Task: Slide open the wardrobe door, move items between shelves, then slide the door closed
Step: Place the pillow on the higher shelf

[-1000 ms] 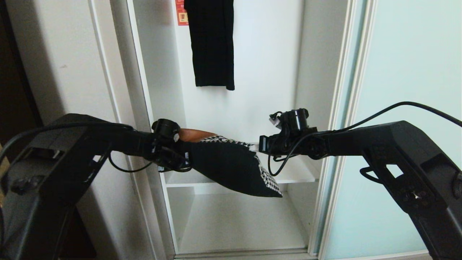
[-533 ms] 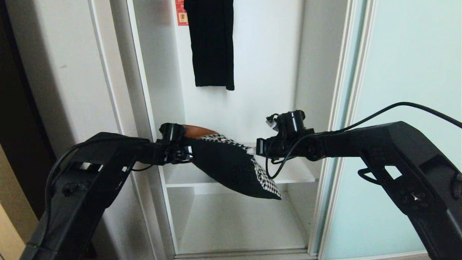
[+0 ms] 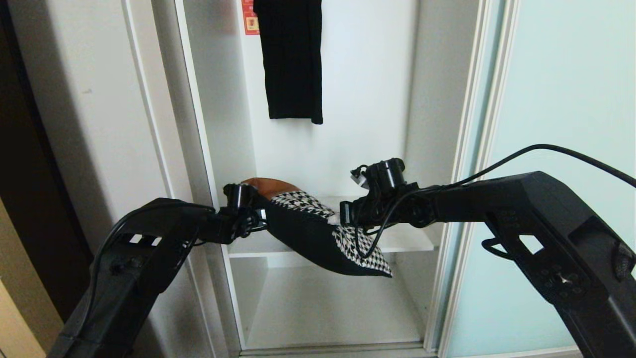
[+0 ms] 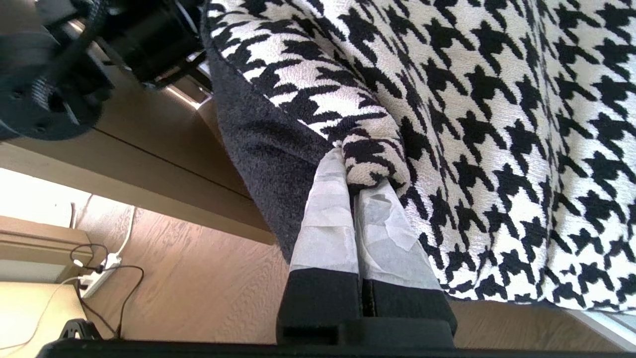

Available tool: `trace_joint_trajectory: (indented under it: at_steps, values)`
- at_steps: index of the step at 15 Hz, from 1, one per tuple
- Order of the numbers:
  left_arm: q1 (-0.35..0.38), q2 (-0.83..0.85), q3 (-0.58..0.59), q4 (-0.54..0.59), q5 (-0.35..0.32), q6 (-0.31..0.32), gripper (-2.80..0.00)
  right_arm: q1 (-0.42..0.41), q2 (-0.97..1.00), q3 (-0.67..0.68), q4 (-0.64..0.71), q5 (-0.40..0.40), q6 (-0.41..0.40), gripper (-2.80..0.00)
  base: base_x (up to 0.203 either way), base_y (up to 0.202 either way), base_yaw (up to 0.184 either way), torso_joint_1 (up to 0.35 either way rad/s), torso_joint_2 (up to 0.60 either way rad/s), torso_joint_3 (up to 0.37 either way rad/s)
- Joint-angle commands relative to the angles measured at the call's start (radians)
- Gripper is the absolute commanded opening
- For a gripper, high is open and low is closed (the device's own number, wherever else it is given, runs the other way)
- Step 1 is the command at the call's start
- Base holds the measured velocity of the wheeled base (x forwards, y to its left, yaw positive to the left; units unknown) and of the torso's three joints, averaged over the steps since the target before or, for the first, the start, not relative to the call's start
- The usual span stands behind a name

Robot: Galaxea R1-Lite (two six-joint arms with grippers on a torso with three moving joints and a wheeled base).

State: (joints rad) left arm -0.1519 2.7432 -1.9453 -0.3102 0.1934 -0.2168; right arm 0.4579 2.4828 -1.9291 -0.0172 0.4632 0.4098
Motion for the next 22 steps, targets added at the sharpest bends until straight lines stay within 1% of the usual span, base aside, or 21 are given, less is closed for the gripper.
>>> trace_joint_trajectory:
  at_steps: [1,2,4,6,7,9,11,13,14,18,20,21,22]
  values:
    - [0.001,0.03,0.002,-0.054,0.072,0.049,-2.8,0.002,0.008,-0.002,-0.003,0.002,0.003,-2.8,0.0,0.0,0.0,0.0,0.0,0.0]
    - [0.001,0.04,0.002,-0.091,0.103,0.082,-2.8,0.002,0.013,-0.002,-0.004,0.002,0.003,-2.8,0.0,0.0,0.0,0.0,0.0,0.0]
    - [-0.001,0.059,0.002,-0.17,0.145,0.118,-2.8,0.001,0.027,-0.002,-0.006,-0.011,0.003,-2.8,0.0,0.0,0.0,0.0,0.0,0.0]
    - [-0.005,0.063,0.002,-0.285,0.198,0.165,-2.8,0.001,0.028,-0.002,-0.012,-0.018,0.003,-2.8,0.0,0.0,0.0,0.0,0.0,0.0]
    - [-0.011,0.069,0.002,-0.329,0.211,0.18,-2.8,0.001,0.028,-0.002,-0.012,-0.018,0.003,-2.8,0.0,0.0,0.0,0.0,0.0,0.0]
    - [-0.044,0.079,0.002,-0.397,0.214,0.186,-2.8,0.001,0.03,-0.002,-0.012,-0.018,0.001,-2.8,0.0,0.0,0.0,0.0,0.0,0.0]
    - [-0.056,0.1,0.002,-0.397,0.207,0.195,-2.8,0.002,0.039,-0.002,-0.013,-0.018,0.0,-2.8,0.0,0.0,0.0,0.0,0.0,0.0]
    - [-0.057,0.132,0.002,-0.406,0.207,0.228,-2.8,0.002,0.051,-0.002,-0.023,-0.018,-0.004,-2.8,0.0,0.0,0.0,0.0,0.0,0.0]
    - [-0.057,0.136,0.002,-0.408,0.208,0.234,-2.8,0.002,0.051,-0.002,-0.024,-0.018,-0.005,-2.8,0.0,0.0,0.0,0.0,0.0,0.0]
    - [-0.057,0.139,0.002,-0.409,0.212,0.232,-2.8,0.002,0.048,-0.002,-0.023,-0.02,-0.005,-2.8,0.0,0.0,0.0,0.0,0.0,0.0]
    - [-0.057,0.139,0.002,-0.408,0.212,0.231,-2.8,0.002,0.054,-0.006,-0.024,-0.054,-0.015,-2.8,0.0,0.0,0.0,0.0,0.0,0.0]
    - [-0.057,0.139,0.002,-0.405,0.213,0.231,-2.8,0.003,0.059,-0.007,-0.024,-0.069,-0.029,0.0,0.0,0.0,0.0,0.0,0.0,0.0]
    - [-0.057,0.141,0.002,-0.401,0.213,0.232,-2.8,0.004,0.064,-0.007,-0.024,-0.069,-0.035,0.0,0.0,0.0,0.0,0.0,0.0,0.0]
